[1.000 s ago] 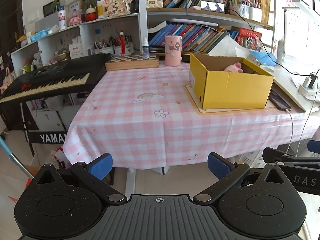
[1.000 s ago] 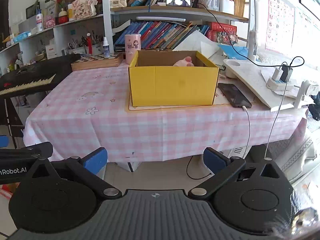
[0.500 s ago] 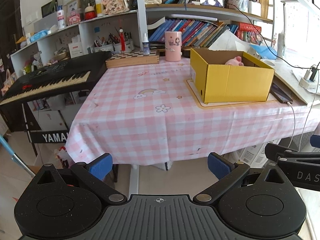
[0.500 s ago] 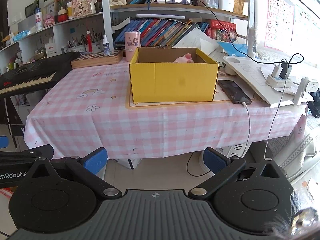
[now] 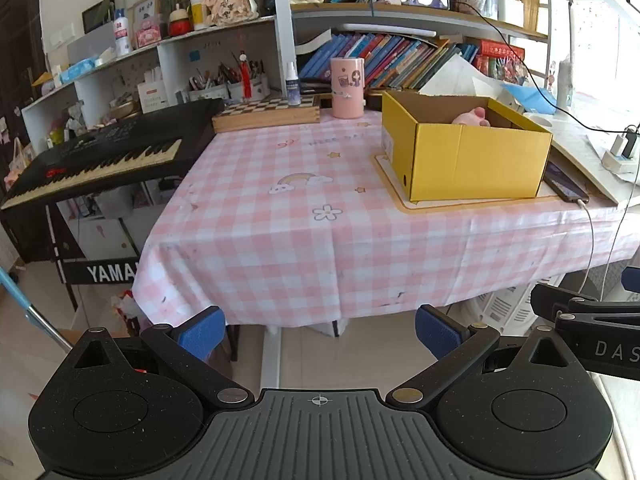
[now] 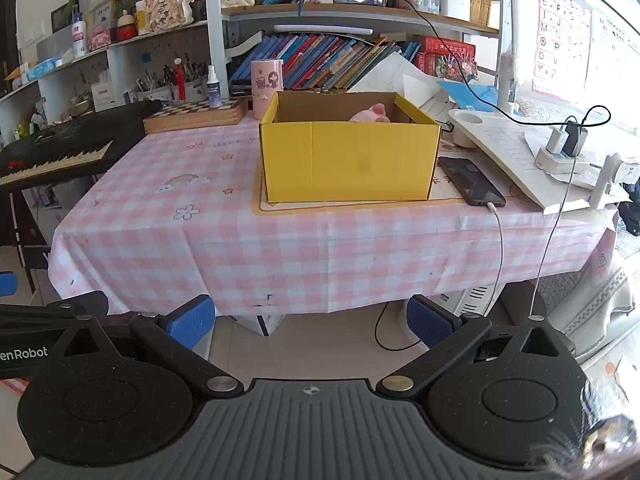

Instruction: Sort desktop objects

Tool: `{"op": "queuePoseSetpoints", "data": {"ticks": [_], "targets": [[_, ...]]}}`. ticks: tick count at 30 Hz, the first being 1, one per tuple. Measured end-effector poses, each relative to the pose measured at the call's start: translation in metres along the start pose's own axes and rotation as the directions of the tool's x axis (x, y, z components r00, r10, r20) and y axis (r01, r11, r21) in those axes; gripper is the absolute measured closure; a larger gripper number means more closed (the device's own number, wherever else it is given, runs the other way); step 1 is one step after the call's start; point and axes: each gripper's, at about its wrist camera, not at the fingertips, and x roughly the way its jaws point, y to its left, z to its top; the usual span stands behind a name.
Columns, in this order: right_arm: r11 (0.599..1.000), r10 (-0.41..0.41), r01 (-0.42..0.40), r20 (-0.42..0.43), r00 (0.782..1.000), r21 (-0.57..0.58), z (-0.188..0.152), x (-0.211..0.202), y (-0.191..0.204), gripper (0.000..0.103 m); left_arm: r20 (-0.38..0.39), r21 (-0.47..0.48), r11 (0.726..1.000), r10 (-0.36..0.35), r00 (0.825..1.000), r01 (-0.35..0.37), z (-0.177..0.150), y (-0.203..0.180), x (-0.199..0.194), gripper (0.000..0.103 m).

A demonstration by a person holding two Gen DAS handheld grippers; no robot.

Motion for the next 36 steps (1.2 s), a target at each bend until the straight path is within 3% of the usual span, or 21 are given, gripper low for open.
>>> {"op": "queuePoseSetpoints", "data": {"ticks": [36], "targets": [[1.000,0.002,-0.002,-0.002,1.000,0.001,0.0001,0.0012,0.0001,0.000,0.016,-0.001,1.000,0.005,1.000,-0.005,0.0007,0.0006,-0.0014,0.001]]}}
